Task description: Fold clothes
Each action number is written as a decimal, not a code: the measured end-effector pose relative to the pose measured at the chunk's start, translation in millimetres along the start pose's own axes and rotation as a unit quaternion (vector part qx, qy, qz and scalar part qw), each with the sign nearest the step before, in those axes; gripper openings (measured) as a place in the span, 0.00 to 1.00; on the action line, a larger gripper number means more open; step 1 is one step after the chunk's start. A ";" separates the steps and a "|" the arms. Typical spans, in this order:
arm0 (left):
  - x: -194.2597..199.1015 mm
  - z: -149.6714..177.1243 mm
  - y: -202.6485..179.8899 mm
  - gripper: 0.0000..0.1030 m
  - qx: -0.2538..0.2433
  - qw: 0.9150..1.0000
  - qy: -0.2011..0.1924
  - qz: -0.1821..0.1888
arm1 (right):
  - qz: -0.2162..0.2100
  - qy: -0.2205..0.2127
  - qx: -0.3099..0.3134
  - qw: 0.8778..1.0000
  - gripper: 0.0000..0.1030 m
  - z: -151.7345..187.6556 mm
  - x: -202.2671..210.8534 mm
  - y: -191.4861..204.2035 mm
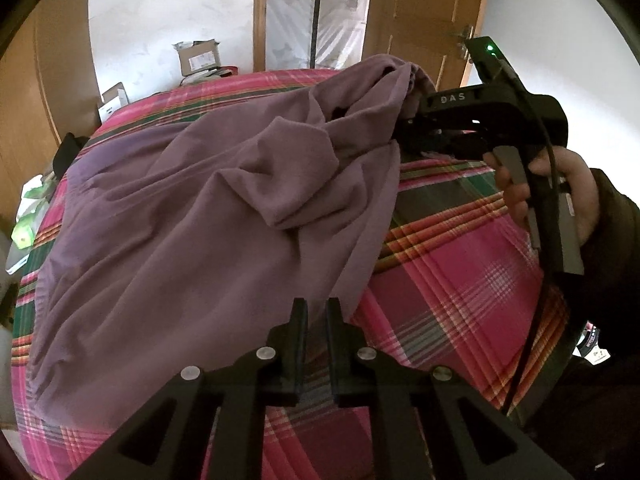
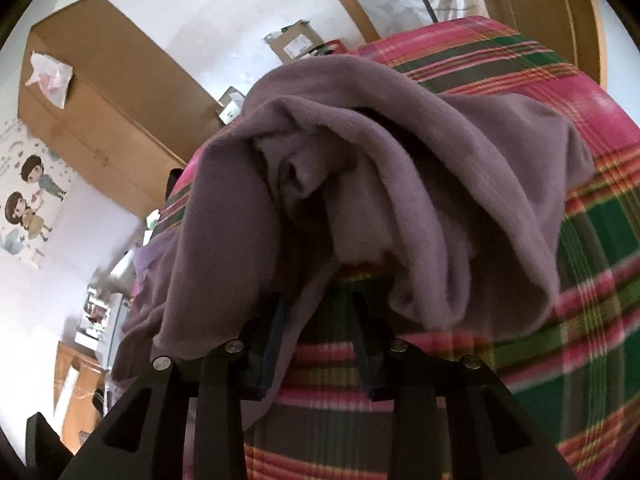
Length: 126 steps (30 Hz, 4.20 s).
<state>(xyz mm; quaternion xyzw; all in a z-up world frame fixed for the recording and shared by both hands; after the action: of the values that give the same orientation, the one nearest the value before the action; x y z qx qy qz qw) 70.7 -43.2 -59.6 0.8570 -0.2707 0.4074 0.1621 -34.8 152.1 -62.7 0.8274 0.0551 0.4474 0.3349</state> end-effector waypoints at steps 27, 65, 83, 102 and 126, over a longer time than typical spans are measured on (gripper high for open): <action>-8.9 0.9 -10.2 0.09 -0.033 0.999 0.013 -0.012 | -0.003 -0.021 0.007 1.000 0.05 -0.6 8.5 9.3; -15.8 -9.2 -19.4 0.25 -0.102 0.994 0.007 0.039 | -0.014 -0.042 -0.049 0.998 0.05 59.4 97.6 -43.2; -14.7 -8.7 -22.8 0.06 -0.091 0.995 -0.001 0.038 | 0.013 -0.029 -0.034 0.999 0.08 65.3 77.0 -49.0; 13.4 7.0 -27.5 0.03 -0.101 0.993 -0.030 0.051 | 0.026 -0.006 0.015 1.000 0.25 31.4 33.8 -35.6; 28.9 14.2 -33.9 0.03 -0.096 0.993 -0.043 0.050 | 0.023 -0.069 0.014 0.997 0.03 50.1 93.0 -44.3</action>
<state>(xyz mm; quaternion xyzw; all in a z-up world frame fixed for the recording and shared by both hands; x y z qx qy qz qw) 114.7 -32.7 -47.5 0.8397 -0.3578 0.3500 0.2108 68.6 197.3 -42.9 0.8622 0.0188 0.3957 0.3156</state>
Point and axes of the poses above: each gripper's, at about its wrist camera, not at the fingertips, and x roughly against the way its jaws point, y to its left, z to its underside, the point moved 5 cm from there along -x, roughly the way its jaws point, and after that the axes turned 12 degrees about -x, right-handed, at the moved point
